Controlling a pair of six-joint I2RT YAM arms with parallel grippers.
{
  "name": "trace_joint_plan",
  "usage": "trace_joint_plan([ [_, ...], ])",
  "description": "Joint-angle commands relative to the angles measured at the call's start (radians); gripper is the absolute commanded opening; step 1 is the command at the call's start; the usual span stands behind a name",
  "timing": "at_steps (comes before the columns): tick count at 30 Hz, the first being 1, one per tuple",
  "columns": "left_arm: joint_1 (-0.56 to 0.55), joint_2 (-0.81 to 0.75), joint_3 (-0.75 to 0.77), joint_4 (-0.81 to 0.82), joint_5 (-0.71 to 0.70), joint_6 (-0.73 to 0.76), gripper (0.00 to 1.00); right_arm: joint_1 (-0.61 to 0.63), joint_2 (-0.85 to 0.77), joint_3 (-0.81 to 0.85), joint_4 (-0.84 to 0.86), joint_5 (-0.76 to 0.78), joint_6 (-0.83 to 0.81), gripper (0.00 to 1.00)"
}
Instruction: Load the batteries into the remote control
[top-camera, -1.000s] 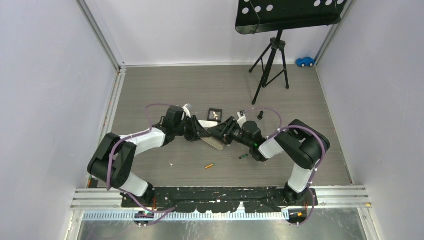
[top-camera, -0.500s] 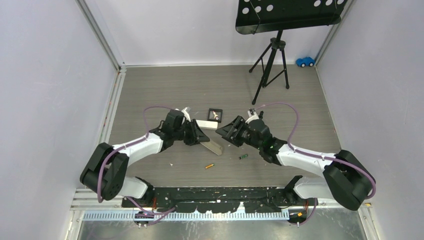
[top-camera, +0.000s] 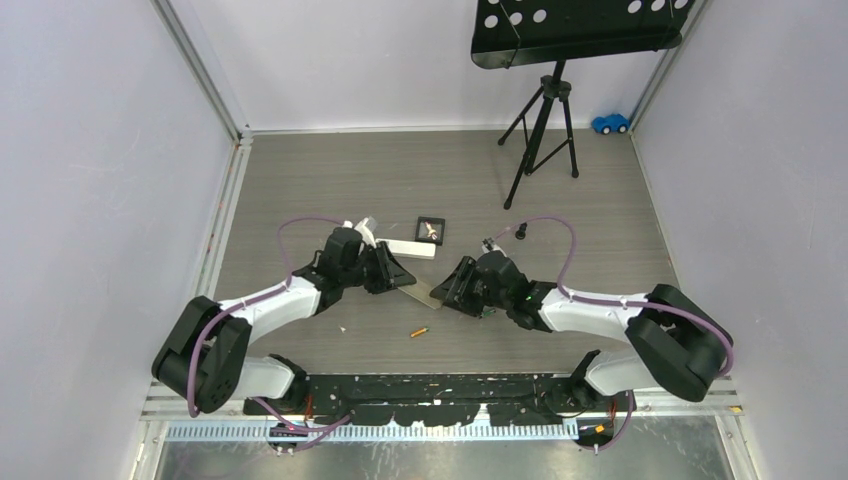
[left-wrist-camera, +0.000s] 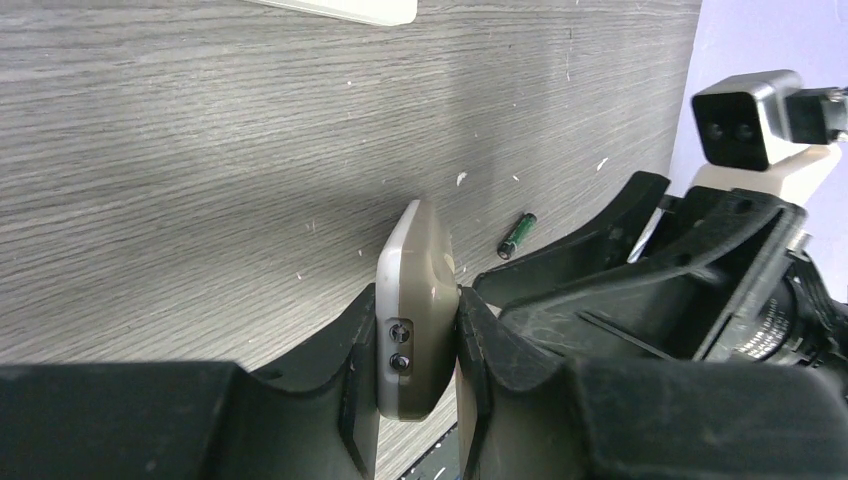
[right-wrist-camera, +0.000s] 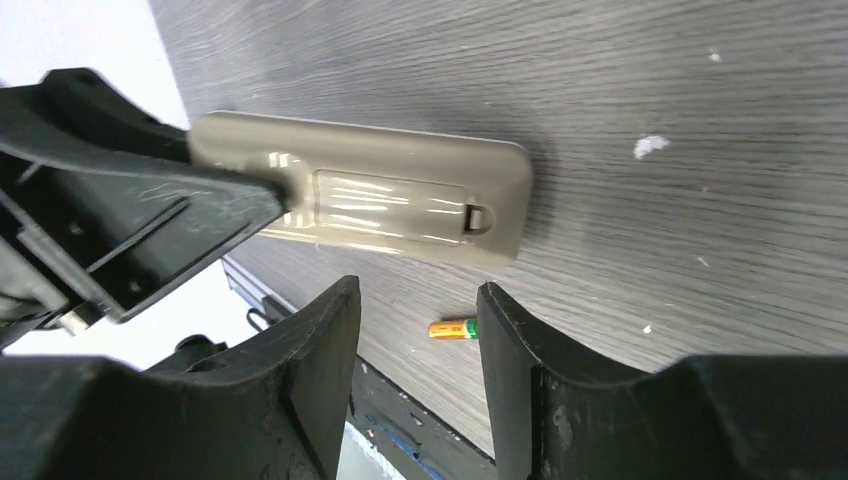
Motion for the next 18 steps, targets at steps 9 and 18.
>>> trace_joint_plan([
  [9,0.0,-0.013,-0.033,0.008,-0.037,0.051,0.0,0.003,0.03,0.041,0.065,0.061,0.006,0.46],
  [18,0.0,-0.011,-0.036,0.012,-0.03,0.051,0.0,0.003,0.092,0.042,0.114,0.051,0.01,0.46],
])
